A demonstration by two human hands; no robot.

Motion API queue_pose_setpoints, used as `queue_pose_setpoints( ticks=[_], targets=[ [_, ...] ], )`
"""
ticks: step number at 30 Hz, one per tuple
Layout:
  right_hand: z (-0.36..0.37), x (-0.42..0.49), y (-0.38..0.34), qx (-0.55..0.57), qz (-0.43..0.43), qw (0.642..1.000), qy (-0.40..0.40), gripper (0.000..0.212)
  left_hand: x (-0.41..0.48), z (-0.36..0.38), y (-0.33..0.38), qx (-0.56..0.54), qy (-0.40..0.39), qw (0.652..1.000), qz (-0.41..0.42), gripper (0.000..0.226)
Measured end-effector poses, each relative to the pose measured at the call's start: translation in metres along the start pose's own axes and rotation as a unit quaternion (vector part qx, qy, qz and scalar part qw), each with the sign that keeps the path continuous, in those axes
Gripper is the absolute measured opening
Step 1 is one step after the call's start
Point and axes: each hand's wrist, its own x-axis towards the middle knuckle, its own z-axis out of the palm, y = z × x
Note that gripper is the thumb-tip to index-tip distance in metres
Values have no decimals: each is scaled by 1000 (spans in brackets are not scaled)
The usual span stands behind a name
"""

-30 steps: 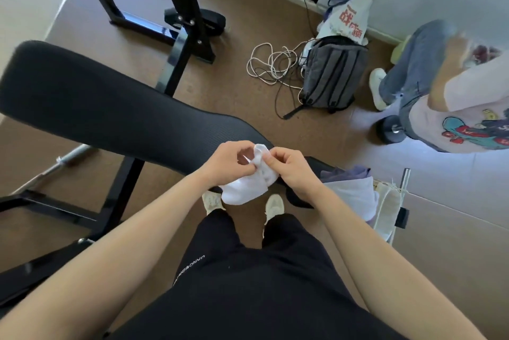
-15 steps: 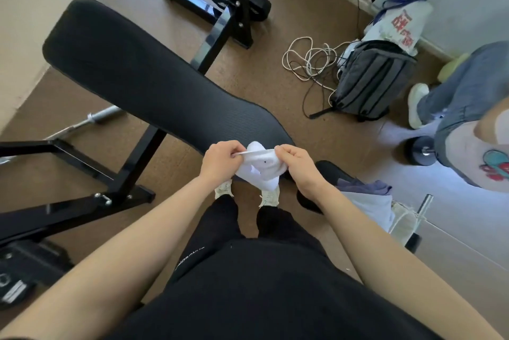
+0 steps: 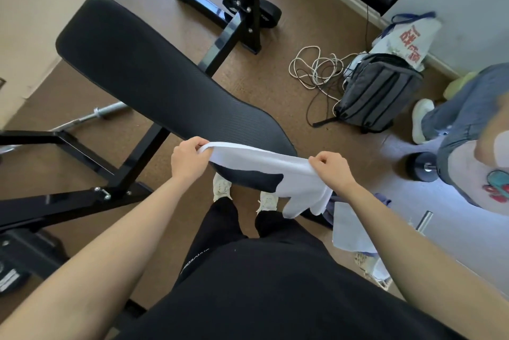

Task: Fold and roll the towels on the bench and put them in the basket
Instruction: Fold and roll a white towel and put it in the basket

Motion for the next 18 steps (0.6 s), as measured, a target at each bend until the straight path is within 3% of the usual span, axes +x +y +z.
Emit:
queue_pose_setpoints(
  ticks=[1, 3, 5, 7, 9, 12, 15, 18],
  targets=[
    [-1, 1, -3, -58, -1, 998, -7, 15, -3, -1, 6, -23, -16, 1000, 10, 15],
    [2, 4, -21, -114, -59, 991, -39, 44, -13, -3, 24, -64, -81, 993, 53, 13],
    [14, 3, -56, -72, -161, 979, -105, 72, -24, -4, 45, -74, -157, 978, 112, 12],
    [31, -3, -93, -19, -237, 954, -184, 81, -33, 0, 61, -95, -187, 967, 143, 11],
    [45, -8, -122, 15, -262, 938, -226, 65, -39, 3, 69, -158, -134, 971, 119, 12],
    [49, -6, -147, 6, -271, 938, -218, 12, -39, -3, 58, -294, -68, 953, 21, 24],
    [47, 2, -153, 14, -275, 945, -176, 20, -42, -8, 34, -312, -162, 936, -11, 40],
    [40, 6, -154, 54, -271, 949, -152, 18, -55, 3, 17, -203, -234, 951, -14, 26]
  ],
)
